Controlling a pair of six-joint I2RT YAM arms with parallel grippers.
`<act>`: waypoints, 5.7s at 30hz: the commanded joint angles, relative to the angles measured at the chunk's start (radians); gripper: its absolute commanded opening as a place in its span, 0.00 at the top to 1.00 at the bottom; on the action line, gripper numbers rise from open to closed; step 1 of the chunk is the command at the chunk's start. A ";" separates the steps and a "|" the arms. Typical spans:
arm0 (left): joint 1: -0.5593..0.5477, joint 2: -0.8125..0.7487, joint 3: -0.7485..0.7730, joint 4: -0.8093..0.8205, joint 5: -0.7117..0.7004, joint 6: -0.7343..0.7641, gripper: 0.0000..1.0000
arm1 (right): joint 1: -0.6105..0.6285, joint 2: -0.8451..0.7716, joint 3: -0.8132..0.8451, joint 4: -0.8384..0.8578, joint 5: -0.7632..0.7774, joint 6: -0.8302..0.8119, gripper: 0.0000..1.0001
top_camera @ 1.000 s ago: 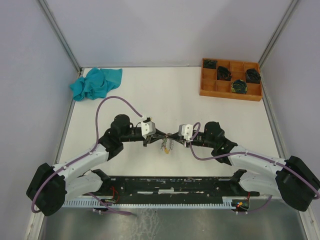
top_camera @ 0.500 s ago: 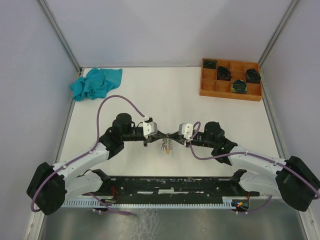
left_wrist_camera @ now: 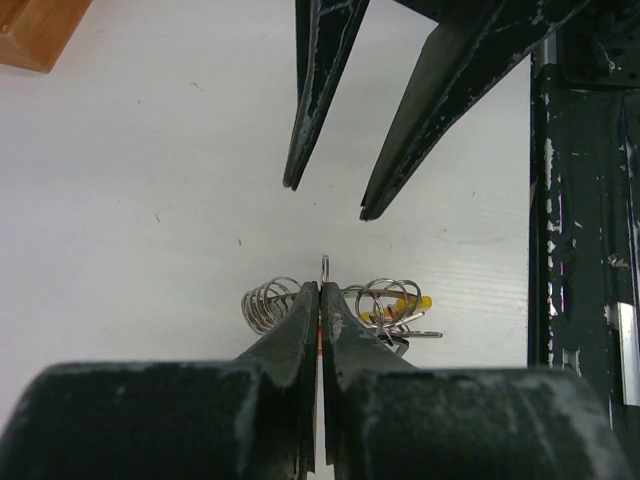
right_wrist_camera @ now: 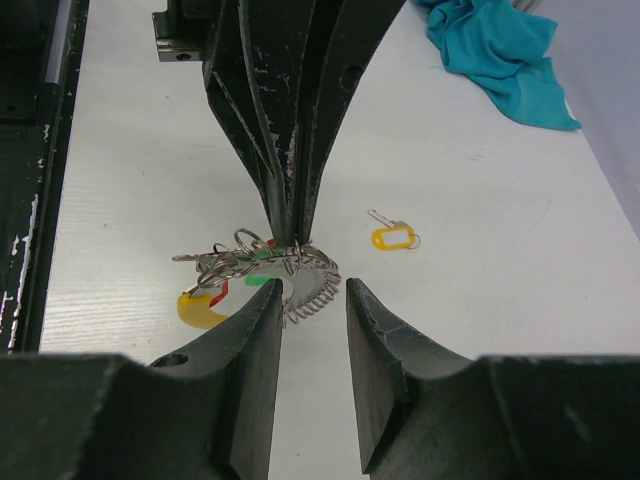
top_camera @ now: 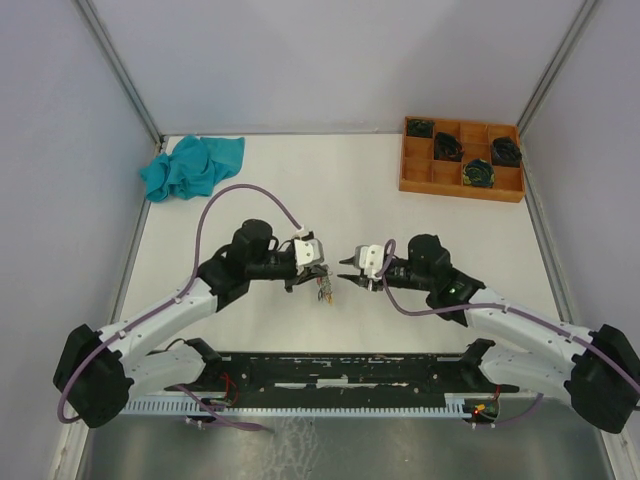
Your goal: Put the keys on the keyring
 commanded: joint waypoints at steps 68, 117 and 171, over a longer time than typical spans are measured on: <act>0.086 -0.135 -0.003 0.144 0.036 -0.152 0.71 | -0.045 0.360 -0.171 1.098 -0.050 0.424 0.99; 0.099 -0.020 0.013 0.127 0.205 -0.136 0.82 | -0.048 0.264 -0.120 0.989 -0.129 0.425 0.99; -0.012 0.114 0.211 -0.231 -0.023 -0.088 0.97 | -0.049 0.311 0.116 0.181 -0.199 0.094 0.73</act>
